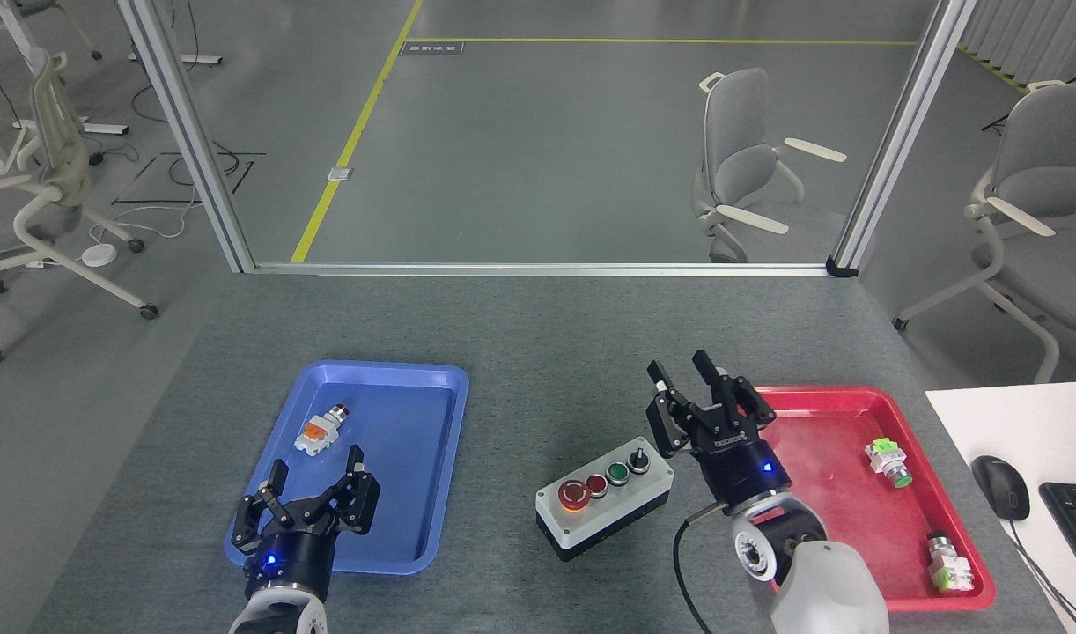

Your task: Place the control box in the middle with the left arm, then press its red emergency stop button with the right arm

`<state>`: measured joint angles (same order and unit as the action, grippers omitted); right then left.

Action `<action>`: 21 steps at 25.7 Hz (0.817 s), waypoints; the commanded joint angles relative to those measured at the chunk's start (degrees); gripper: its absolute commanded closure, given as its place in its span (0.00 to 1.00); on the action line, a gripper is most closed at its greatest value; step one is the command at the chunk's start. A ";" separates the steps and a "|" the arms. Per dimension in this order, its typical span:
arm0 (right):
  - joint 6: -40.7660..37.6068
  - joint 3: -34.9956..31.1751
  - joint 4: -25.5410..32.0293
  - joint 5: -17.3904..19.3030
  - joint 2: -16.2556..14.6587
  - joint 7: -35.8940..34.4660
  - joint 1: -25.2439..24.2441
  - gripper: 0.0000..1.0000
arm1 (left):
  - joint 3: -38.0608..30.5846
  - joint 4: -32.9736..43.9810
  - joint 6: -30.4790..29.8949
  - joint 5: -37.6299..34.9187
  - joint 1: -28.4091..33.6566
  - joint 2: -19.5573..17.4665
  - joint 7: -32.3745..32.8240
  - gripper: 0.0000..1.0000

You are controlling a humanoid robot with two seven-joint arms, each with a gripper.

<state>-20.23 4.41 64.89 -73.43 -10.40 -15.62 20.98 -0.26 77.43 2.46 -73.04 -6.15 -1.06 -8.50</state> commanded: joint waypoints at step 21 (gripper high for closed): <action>19.62 -11.18 27.05 -9.62 3.01 6.30 -25.11 0.02 | 0.00 0.00 0.00 0.00 0.00 0.00 -0.03 0.01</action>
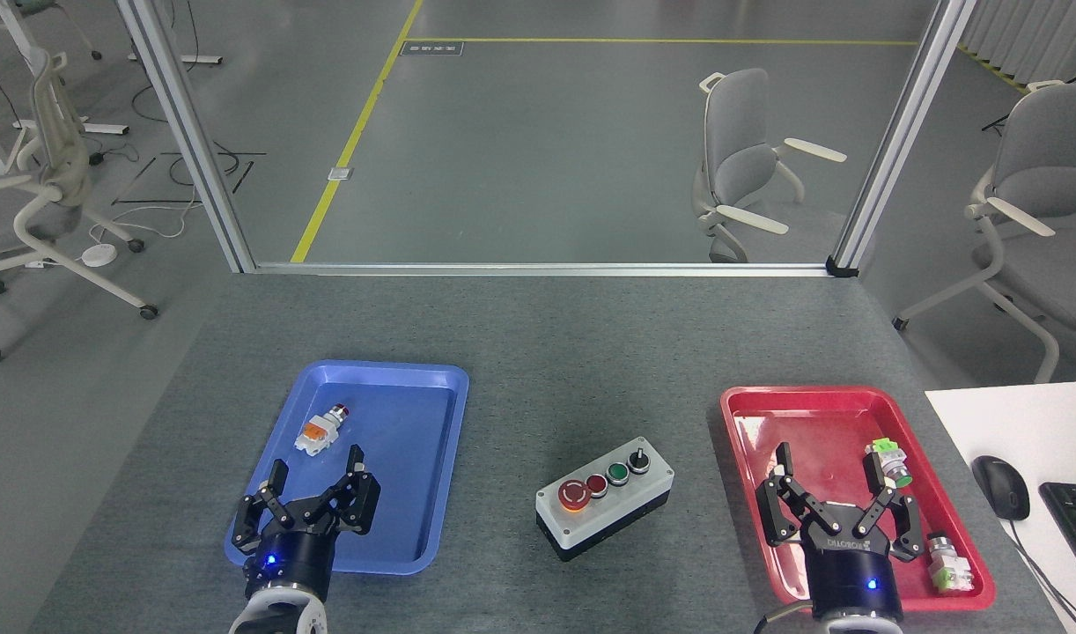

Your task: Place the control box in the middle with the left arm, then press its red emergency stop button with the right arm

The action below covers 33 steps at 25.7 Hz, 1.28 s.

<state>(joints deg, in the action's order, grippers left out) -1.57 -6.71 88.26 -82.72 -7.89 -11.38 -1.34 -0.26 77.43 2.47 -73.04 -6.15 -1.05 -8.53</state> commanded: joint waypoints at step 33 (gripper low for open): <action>7.81 -0.58 -2.30 -2.80 2.35 2.15 0.11 0.01 | 0.00 0.00 -0.01 0.00 0.00 0.00 0.00 0.01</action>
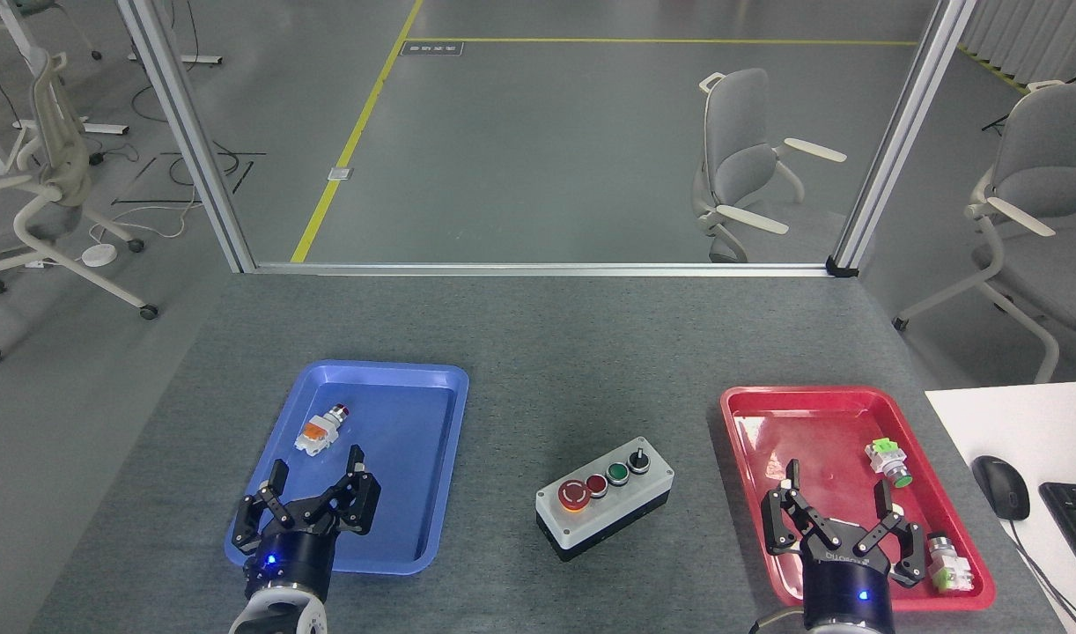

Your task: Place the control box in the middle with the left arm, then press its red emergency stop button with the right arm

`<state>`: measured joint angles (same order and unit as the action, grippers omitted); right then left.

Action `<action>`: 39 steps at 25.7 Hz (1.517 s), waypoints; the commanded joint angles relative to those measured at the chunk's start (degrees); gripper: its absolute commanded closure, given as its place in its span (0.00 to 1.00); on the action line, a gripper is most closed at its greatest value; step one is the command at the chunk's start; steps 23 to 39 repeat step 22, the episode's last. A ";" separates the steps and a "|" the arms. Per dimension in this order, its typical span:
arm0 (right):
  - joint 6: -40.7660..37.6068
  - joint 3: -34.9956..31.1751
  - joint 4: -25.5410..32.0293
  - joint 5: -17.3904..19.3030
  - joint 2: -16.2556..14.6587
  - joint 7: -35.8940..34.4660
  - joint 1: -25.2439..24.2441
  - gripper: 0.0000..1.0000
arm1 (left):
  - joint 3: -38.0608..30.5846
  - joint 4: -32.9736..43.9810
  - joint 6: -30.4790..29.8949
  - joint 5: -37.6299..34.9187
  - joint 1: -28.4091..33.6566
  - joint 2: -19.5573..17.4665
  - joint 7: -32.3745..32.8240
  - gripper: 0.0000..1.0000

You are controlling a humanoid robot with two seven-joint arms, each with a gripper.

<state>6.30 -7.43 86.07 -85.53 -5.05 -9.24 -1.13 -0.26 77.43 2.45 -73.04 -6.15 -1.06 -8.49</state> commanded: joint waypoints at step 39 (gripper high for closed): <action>-5.34 -0.04 -0.11 0.01 -0.83 0.01 0.07 0.01 | 0.00 0.00 0.01 0.00 0.00 0.00 -0.03 0.01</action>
